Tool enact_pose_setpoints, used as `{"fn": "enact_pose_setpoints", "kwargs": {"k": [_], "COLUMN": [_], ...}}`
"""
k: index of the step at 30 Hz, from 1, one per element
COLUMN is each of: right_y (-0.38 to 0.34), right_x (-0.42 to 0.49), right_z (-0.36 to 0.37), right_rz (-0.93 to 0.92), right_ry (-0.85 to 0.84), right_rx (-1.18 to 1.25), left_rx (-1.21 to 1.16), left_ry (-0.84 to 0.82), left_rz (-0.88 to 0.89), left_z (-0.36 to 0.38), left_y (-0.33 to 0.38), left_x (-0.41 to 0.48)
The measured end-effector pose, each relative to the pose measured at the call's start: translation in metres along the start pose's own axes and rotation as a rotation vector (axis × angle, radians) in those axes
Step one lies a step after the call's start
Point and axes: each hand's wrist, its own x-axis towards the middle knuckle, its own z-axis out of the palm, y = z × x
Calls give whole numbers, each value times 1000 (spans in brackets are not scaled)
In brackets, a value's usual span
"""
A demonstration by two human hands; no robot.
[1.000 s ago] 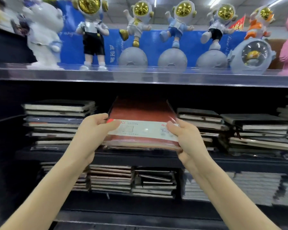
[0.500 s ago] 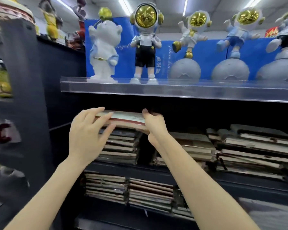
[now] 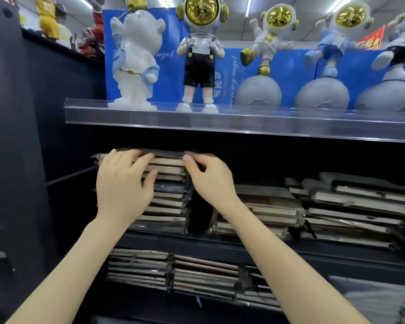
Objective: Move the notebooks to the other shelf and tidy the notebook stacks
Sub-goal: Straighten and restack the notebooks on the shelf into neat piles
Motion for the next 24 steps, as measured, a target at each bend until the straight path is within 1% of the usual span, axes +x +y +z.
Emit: {"fn": "enact_pose_setpoints", "kwargs": {"k": [3,6,8,10,12,13,14,16,18,20,22,24], "right_y": [13,41,66,94,123,138,151,172,185,191,189,186], "right_x": [-25,-53,-72,-88,-101,-106,-109,-112,-109,-103,-91,-79], "right_z": [-25,-67,-109,-156,-206,-229,-251,-289,-318,-334,-335,-324], "right_rz": [-64,-93,-132,-132,-79,-44,-9,81,177,183,113,78], "right_ry": [46,174,329,472,556,568,553,465,330,163,0,-111], "right_rx": [-28,-131,-289,-477,-691,-801,-905,-1078,-1141,-1056,-927,-927], "left_rx": [-59,-198,-315,-405,-455,-473,-488,-509,-514,-526,-556,-570], "left_ry": [99,160,134,64,-22,-62,-99,-171,-222,-291,-385,-404], "left_rz": [-10,84,169,258,333,355,361,332,288,223,110,29], "left_z": [3,9,18,30,43,49,53,61,68,73,76,80], "left_y": [29,81,125,168,208,226,243,274,298,317,333,346], "left_x": [-4,-9,-15,-20,-22,-21,-19,-13,-4,4,12,17]}}
